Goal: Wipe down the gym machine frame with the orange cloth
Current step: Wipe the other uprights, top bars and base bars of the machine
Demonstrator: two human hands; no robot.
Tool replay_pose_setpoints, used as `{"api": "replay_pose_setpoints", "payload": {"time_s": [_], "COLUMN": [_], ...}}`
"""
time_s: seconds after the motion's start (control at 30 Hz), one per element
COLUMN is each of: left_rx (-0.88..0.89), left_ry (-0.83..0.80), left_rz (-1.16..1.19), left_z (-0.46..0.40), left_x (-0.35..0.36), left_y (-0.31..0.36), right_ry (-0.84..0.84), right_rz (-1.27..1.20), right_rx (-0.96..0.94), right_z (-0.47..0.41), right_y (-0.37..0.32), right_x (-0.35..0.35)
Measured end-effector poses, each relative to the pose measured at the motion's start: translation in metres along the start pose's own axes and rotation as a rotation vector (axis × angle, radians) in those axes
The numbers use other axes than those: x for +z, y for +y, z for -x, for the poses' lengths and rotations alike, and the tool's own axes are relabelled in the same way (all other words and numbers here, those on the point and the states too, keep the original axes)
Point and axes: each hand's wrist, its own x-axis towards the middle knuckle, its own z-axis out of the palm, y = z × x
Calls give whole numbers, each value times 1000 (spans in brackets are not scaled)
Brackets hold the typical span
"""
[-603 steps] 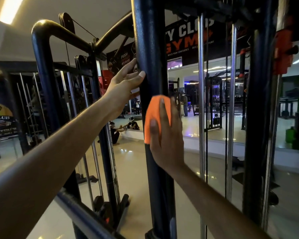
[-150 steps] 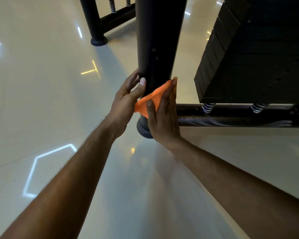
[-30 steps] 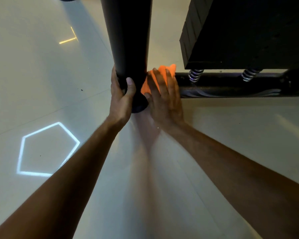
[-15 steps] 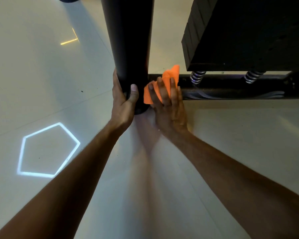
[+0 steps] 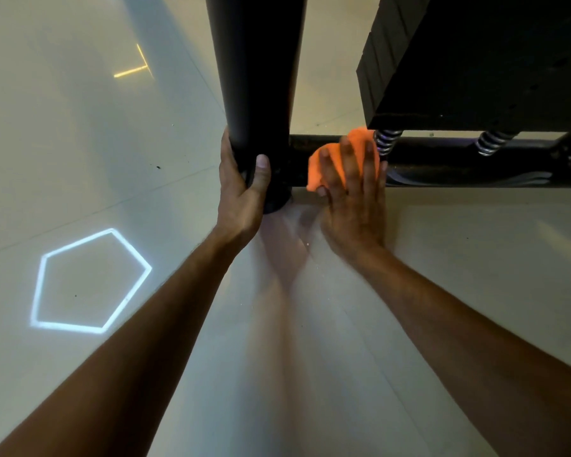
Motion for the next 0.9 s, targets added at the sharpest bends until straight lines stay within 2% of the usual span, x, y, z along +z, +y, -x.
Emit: {"api": "replay_pose_setpoints", "payload": {"time_s": [0.1,0.2,0.3,0.43,0.53,0.63,0.73,0.9], "left_rx": [7,10,8,5,-29,-147,-183,17], "left_ry": [45,57,53,71,64,58,71,-42], "left_rz": [-30,-43,-51,-78,-137,-271,-417,-405], "left_z": [1,0,2,12,20,32,48,54], "left_x": [5,5,6,10,13,17,26,55], "left_y": [-2,-5,-7,-1,2,12,28,53], "right_ry": [21,-25,-53,-102,-65,-63,-80,-87], "right_rz": [-47,-90,-21,-107,-164,-246,-353,-393], "right_rx": [160,-13,-181,-85,-125,-136,-106,76], "right_z": [-9,-20,-23,-20,-24,-21,-4,29], "right_y": [-32,-55,-22,-8,-4,6,13,36], "right_x": [-7,-5,-12,-22,-30,-42,-54,-76]}}
